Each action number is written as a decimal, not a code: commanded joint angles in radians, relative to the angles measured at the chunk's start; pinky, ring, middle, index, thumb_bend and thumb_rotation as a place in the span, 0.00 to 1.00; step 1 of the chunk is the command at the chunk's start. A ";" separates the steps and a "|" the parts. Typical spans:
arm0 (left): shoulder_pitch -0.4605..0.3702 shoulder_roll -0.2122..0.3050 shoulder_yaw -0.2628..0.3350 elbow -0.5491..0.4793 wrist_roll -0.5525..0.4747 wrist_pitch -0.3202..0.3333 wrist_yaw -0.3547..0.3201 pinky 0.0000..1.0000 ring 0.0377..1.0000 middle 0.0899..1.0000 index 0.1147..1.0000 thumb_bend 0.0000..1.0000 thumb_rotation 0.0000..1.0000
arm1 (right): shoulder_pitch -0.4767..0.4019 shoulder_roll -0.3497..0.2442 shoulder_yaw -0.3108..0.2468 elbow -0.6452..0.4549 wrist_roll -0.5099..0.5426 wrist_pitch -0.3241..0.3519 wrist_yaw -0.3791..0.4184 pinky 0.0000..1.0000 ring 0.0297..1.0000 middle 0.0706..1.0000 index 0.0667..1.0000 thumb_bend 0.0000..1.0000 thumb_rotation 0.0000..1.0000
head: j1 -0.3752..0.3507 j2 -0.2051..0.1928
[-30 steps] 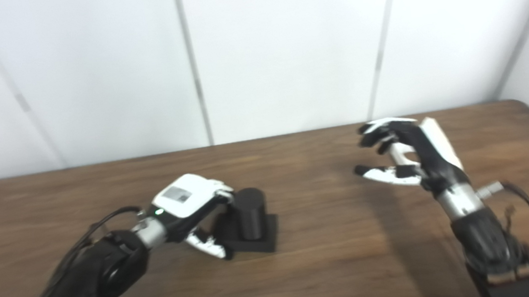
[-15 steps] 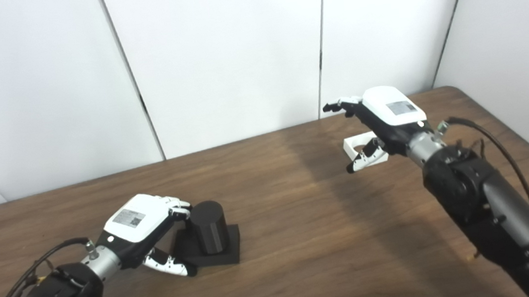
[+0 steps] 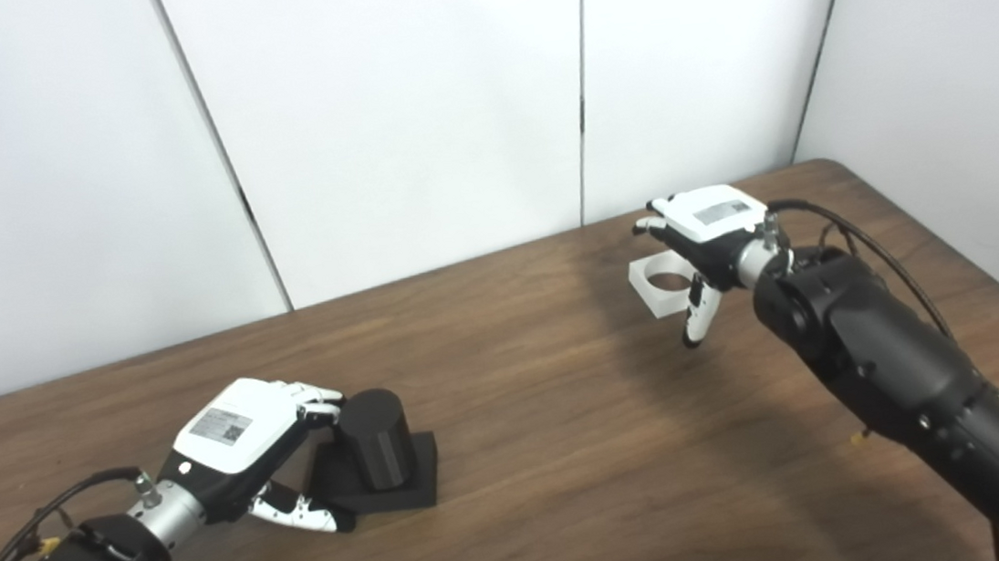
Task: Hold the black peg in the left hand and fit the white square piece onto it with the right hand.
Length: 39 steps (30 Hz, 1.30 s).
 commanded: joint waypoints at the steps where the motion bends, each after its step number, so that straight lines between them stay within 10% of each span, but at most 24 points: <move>1: 0.056 0.049 -0.046 0.042 0.080 -0.019 -0.075 0.77 0.80 0.80 0.42 0.52 0.07 | -0.070 -0.025 0.001 0.016 -0.027 -0.007 -0.033 0.99 1.00 1.00 0.93 0.94 0.20 | -0.001 0.001; 19: 0.066 0.060 -0.039 0.013 0.074 -0.016 -0.082 0.77 0.80 0.80 0.43 0.52 0.07 | -0.165 -0.016 0.066 0.310 0.013 -0.032 -0.227 0.96 0.97 0.94 0.88 0.90 0.20 | 0.008 0.007; 39: 0.086 0.054 -0.018 -0.044 0.061 0.009 -0.112 0.75 0.78 0.79 0.42 0.52 0.07 | -0.222 -0.008 0.106 0.477 0.175 -0.137 -0.236 0.85 0.90 0.89 0.77 0.86 0.13 | 0.039 0.032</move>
